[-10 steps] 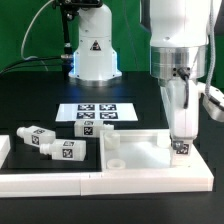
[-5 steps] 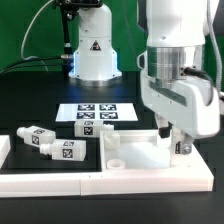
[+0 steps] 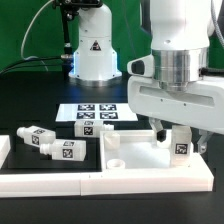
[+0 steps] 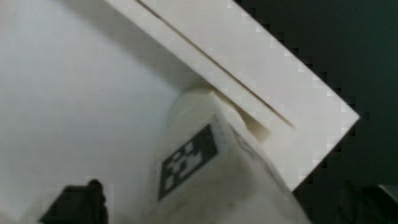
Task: Assemble one leg
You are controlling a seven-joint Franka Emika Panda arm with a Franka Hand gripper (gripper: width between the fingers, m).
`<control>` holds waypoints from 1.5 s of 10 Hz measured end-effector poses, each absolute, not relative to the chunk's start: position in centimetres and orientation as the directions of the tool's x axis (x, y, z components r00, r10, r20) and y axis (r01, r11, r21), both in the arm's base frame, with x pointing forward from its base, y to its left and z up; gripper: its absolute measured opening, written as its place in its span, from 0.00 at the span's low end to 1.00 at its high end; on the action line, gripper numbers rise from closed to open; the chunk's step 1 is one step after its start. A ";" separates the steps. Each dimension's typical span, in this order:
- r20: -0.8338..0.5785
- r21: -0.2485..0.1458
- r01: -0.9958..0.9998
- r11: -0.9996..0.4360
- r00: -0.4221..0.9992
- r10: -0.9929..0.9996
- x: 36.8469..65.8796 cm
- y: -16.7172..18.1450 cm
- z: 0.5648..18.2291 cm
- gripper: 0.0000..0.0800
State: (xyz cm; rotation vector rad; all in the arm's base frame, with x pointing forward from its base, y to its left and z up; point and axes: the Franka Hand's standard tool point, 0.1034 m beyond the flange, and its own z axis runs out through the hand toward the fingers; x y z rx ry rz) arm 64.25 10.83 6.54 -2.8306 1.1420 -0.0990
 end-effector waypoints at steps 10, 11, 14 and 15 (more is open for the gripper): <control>0.082 -0.056 -0.579 -0.813 0.809 -0.582 64.2 11.4 6.7 0.36; 0.072 -0.054 -0.666 -0.744 0.740 -0.669 64.0 11.5 6.7 0.36; 0.047 -0.070 -0.895 -0.441 0.438 -0.898 64.0 11.5 6.6 0.36; 0.036 -0.085 -0.949 -0.304 0.302 -0.953 64.0 11.4 6.6 0.36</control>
Offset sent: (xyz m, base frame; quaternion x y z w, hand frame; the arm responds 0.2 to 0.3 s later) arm 0.0000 0.0000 0.0000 0.0000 0.0000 0.0000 1.0000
